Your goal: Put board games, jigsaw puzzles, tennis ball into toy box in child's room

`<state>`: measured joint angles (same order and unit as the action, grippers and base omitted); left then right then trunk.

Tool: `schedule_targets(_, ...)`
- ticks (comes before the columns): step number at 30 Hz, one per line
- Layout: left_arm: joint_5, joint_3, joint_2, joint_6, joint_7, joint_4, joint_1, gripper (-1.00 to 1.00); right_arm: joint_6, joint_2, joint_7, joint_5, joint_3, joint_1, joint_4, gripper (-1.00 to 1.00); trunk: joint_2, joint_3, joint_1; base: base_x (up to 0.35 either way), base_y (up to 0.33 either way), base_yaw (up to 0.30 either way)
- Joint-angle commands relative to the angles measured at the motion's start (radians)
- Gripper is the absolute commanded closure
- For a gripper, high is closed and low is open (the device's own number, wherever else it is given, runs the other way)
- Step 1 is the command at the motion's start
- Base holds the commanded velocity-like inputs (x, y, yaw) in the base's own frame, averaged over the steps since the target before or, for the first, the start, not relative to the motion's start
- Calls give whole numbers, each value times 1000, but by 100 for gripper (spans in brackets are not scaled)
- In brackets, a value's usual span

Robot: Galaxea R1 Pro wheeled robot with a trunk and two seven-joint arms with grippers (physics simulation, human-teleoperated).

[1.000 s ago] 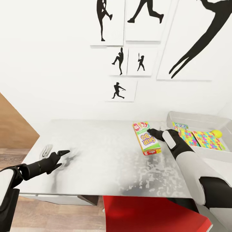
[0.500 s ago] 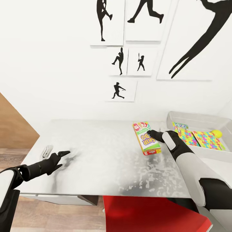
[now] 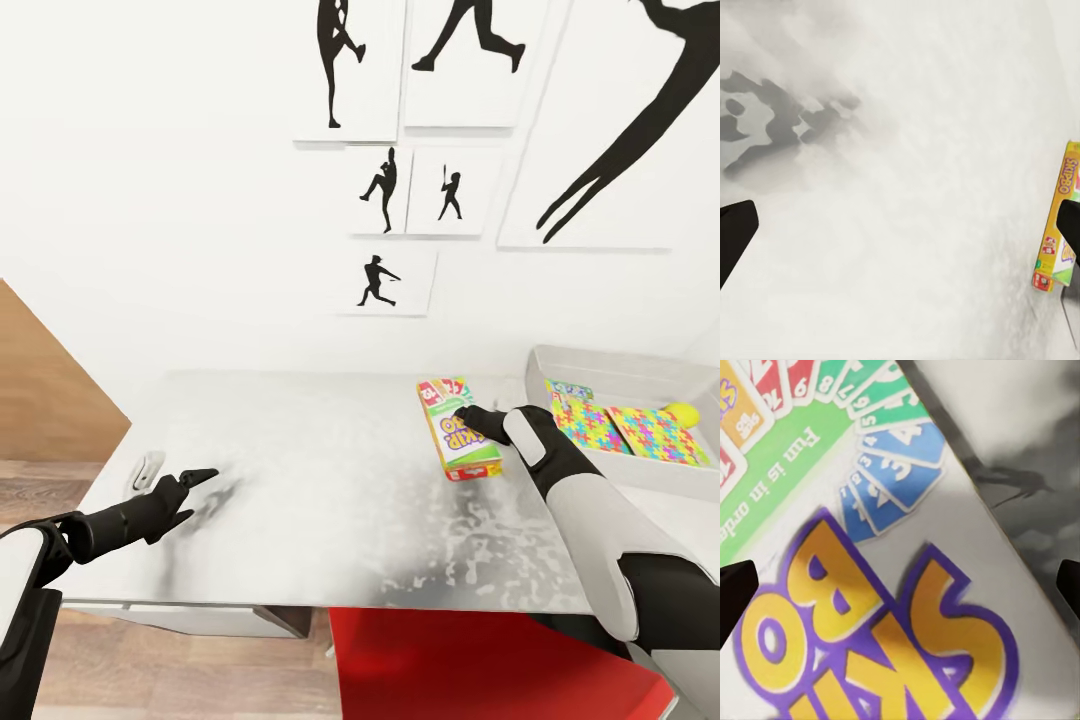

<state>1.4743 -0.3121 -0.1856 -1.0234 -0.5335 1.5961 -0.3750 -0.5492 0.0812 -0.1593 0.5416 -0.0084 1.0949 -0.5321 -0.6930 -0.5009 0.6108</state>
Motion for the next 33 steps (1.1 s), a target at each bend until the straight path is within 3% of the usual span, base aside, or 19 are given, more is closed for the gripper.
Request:
schedule_targets(1, 10, -1, 0, -3, -10, 1, -1, -100, -4, 0, -8, 11, -1, 0, -2, -100, -1, -1, 0, 0, 10, 0)
schedule_targets(27, 11, 2, 2, -3, -10, 2, -1, -100, -5, -2, -5, 9, 1, 0, -2, -100, -1, 4, 0, 0, 1, 39)
schedule_targets(33, 11, 2, 2, -3, -10, 1, -1, -100, -5, -1, -5, 9, 1, 0, -2, -100, -1, 4, 0, -107, 144, 11)
